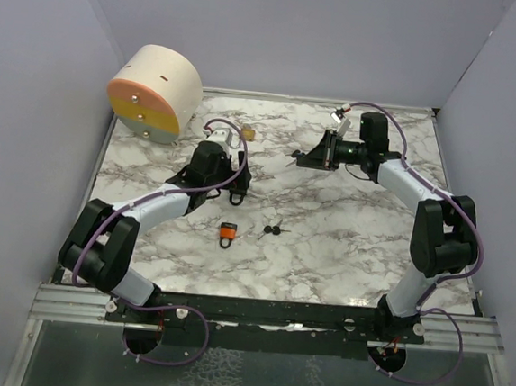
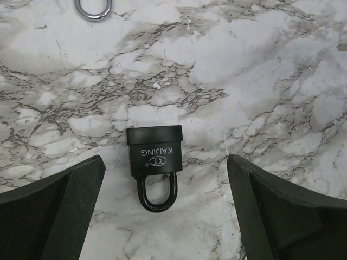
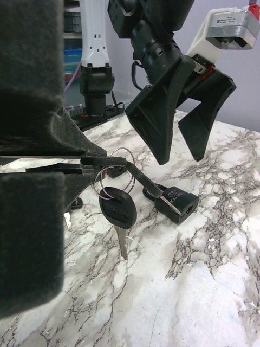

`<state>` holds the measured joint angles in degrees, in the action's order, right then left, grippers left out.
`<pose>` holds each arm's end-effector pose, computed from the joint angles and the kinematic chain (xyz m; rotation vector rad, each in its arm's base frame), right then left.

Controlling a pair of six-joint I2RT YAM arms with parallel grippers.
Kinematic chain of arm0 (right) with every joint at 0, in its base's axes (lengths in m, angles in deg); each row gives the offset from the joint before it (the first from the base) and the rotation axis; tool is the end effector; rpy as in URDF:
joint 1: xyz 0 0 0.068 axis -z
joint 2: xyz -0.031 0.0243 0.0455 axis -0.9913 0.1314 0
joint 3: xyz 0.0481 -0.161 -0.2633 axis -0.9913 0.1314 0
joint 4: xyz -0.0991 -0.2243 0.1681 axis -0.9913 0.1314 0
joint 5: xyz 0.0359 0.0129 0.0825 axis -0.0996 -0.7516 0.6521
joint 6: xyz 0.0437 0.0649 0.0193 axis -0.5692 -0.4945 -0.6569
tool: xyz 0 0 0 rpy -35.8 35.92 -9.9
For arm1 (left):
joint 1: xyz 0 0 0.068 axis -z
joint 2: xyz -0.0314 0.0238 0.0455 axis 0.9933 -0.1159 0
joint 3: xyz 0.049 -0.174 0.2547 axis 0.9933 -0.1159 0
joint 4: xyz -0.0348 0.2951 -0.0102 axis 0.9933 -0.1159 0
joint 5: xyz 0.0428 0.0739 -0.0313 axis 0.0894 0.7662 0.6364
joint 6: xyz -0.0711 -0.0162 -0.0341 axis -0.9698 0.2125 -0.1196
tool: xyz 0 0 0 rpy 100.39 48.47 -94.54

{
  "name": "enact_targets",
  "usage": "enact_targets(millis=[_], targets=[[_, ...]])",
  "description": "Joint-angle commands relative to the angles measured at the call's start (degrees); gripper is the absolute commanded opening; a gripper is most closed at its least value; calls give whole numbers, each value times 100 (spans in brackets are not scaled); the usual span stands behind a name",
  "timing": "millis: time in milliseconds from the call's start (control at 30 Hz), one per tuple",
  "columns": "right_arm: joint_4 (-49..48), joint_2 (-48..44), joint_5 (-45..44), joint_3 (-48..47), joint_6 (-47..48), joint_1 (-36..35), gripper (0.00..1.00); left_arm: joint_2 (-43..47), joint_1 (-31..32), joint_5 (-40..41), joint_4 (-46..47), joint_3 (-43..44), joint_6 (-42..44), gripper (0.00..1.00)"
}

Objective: Unlock with the key

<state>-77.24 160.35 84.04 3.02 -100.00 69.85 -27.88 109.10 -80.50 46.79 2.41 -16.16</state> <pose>0.4185 0.1513 0.2505 -0.2047 2.2652 1.4537 0.3366 -0.1617 0.2134 0.0033 2.1236 -0.5270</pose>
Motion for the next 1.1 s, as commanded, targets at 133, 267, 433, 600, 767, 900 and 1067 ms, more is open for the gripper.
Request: enact_targets(millis=[133,267,433,600,767,900,1067], targets=[[-158,-142,-30,4,52,47,1,-34,180,355,-419,240,-20,99],[-139,-147,-38,-11,62,52,1,-33,187,226,-359,208,-73,99],[-139,-141,-47,5,62,47,1,-196,205,235,-371,235,-124,99],[-118,-153,-67,17,96,47,1,-572,271,461,-692,466,-34,96],[-104,-153,-74,24,114,55,1,-865,472,903,-934,733,152,95],[-103,-148,-65,32,122,62,1,-1109,551,1099,-1062,918,218,96],[-105,-142,-56,50,132,74,1,-1455,621,1324,-1312,1200,326,96]])
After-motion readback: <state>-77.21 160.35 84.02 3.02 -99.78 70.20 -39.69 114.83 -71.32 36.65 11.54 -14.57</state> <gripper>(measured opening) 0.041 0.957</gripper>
